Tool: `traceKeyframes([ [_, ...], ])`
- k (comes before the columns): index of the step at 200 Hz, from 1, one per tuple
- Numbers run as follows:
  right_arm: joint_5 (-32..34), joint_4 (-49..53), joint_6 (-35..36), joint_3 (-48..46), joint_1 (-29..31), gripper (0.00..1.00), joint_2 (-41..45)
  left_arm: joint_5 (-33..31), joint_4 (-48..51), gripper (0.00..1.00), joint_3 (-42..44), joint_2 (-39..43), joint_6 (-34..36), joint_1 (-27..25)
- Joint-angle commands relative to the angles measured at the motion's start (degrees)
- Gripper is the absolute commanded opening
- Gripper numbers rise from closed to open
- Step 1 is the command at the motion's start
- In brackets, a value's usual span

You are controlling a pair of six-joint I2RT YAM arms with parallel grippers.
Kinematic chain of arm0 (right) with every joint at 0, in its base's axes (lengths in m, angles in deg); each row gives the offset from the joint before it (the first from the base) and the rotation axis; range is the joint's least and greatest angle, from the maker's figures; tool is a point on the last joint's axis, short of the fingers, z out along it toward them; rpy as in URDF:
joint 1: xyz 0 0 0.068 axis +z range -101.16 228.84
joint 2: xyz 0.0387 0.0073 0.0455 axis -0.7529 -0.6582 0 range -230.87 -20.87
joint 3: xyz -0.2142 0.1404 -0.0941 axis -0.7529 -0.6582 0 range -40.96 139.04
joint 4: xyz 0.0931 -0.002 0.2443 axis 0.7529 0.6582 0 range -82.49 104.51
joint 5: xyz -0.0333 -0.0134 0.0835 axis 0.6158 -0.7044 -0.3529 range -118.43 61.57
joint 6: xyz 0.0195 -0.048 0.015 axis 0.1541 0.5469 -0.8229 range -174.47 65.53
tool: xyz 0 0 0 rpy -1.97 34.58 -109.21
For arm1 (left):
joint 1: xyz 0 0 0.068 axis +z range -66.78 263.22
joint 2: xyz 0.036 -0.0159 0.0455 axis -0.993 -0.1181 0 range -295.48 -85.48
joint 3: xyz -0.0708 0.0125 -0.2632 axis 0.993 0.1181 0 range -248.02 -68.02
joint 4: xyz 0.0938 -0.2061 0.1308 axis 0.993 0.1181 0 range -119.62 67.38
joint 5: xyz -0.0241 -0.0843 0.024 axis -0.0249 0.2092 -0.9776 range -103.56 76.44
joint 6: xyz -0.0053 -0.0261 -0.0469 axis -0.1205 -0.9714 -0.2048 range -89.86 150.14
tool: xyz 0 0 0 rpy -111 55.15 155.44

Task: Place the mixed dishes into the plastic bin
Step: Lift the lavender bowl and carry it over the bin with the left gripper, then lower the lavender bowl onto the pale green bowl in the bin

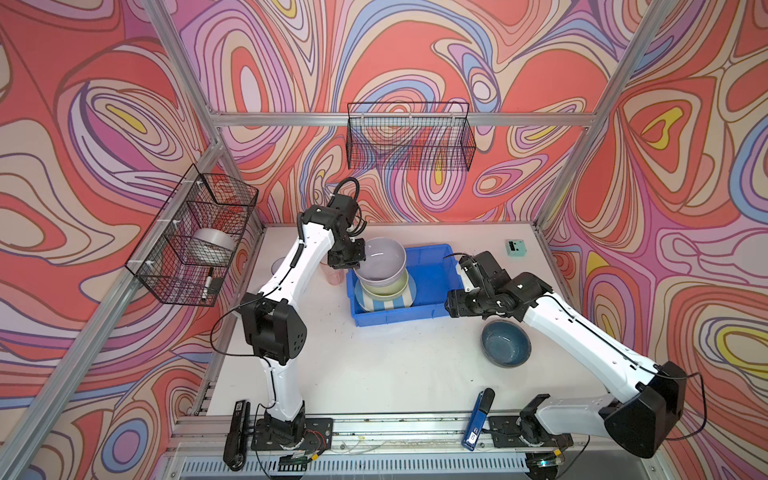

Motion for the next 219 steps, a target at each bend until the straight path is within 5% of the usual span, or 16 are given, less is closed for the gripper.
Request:
traceKeyframes([
  [1, 0.8, 0.8, -1.0, -1.1, 0.4, 0.69, 1.3, -0.6, 0.2, 0.0, -3.7, -1.0, 0.4, -0.6],
  [219, 0.1, -1.7, -3.0, -2.9, 0.4, 0.69, 1.5, -7.8, -6.6, 0.0, 2.5, -5.6, 1.1, -4.2],
])
